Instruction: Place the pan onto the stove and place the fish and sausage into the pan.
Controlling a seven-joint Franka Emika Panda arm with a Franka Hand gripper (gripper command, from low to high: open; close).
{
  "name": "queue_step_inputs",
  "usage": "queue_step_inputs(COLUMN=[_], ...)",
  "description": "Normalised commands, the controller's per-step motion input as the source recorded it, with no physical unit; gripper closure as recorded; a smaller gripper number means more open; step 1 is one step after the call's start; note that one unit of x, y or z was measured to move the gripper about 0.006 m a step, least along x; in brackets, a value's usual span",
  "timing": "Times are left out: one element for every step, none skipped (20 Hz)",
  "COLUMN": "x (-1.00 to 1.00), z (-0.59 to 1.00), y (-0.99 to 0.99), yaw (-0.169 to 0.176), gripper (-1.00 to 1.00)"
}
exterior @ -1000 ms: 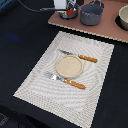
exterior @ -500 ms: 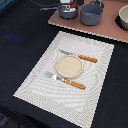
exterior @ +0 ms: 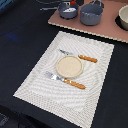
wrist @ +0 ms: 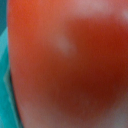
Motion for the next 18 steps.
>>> queue_step_inputs(x=[0.13, 0.05, 0.0, 0.0, 0.0, 0.0, 0.0, 0.0, 0.03, 0.0, 0.0, 0.0, 0.0, 0.0, 0.0, -0.02, -0.01, 0.0], z=[0.45, 0.39, 0.33, 0.26, 0.24, 0.27, 0.37, 0.45, 0.52, 0.51, 0.46, 0.47, 0.53, 0.59, 0.72, 0.92, 1.0, 1.0], y=[0.31, 0.34, 0.36, 0.39, 0.4, 0.39, 0.4, 0.4, 0.42, 0.41, 0.39, 0.4, 0.39, 0.3, 0.25, 0.25, 0.16, 0.17], yaw=[0.0, 0.0, 0.0, 0.0, 0.0, 0.0, 0.0, 0.0, 0.0, 0.0, 0.0, 0.0, 0.0, 0.0, 0.0, -0.004, -0.009, -0.01], gripper=[-1.0, -1.0, -1.0, -1.0, -1.0, -1.0, -1.0, -1.0, -1.0, -1.0, -1.0, -1.0, -1.0, -1.0, -1.0, -1.0, -1.0, -1.0])
